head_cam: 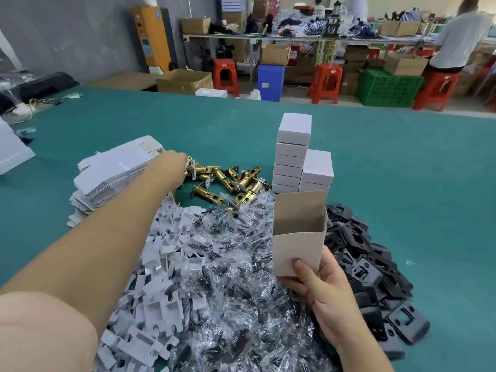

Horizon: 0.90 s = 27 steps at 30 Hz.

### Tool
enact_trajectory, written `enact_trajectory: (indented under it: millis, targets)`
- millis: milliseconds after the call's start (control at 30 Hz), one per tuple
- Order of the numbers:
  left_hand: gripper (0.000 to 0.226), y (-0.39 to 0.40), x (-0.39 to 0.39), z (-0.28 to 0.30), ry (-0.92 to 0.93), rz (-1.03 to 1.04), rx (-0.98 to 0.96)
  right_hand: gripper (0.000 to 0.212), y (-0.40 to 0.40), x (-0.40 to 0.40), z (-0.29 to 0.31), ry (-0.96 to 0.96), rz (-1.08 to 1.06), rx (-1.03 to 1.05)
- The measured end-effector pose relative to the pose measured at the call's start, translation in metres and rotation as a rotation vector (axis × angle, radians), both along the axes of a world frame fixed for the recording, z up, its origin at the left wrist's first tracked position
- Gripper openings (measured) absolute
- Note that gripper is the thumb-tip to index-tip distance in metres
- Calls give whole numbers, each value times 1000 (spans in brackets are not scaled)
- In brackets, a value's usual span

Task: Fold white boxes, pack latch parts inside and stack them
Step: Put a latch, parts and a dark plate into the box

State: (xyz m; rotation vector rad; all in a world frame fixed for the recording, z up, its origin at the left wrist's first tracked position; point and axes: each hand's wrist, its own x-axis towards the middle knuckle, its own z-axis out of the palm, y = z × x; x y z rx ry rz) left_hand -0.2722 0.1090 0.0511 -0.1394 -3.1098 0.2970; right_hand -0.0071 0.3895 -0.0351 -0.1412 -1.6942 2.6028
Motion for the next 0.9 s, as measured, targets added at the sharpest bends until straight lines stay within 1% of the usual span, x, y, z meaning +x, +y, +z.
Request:
enact_trajectory:
  millis: [67,167,233,333,400,467,533,600,667,733,833,900]
  targets:
    - [13,4,3,7,-49,-31,-17,62,0,0,1,8,1,-7]
    - [28,6,8,17,-153,-91,-86,63,0,0,1,14,-2,-14]
    - [36,6,12,22,-191,-123,-108,64,-1,1,1,15,0,-17]
    - [36,6,16,29,-177,-137,-137,65,-1,0,1,16,1,-10]
    - [29,5,20,37,-122,-147,-144,66,-1,0,0,12,0,-10]
    - [22,6,26,49,-51,-175,-109,66,-1,0,1,11,1,-10]
    - [20,8,35,64,25,-202,-34,62,-1,1,1,11,2,-16]
    - [18,12,49,84,117,-229,78,50,-2,1,2,8,-4,-24]
    - [14,17,69,109,198,-284,229,46,-2,2,2,7,-11,-34]
    - [10,23,96,134,253,-381,436,45,-2,2,2,7,-11,-31]
    - [9,39,145,161,254,-551,744,35,-2,2,3,9,-3,-10]
    - [12,54,174,168,184,-635,869,34,-2,2,2,11,-8,-11]
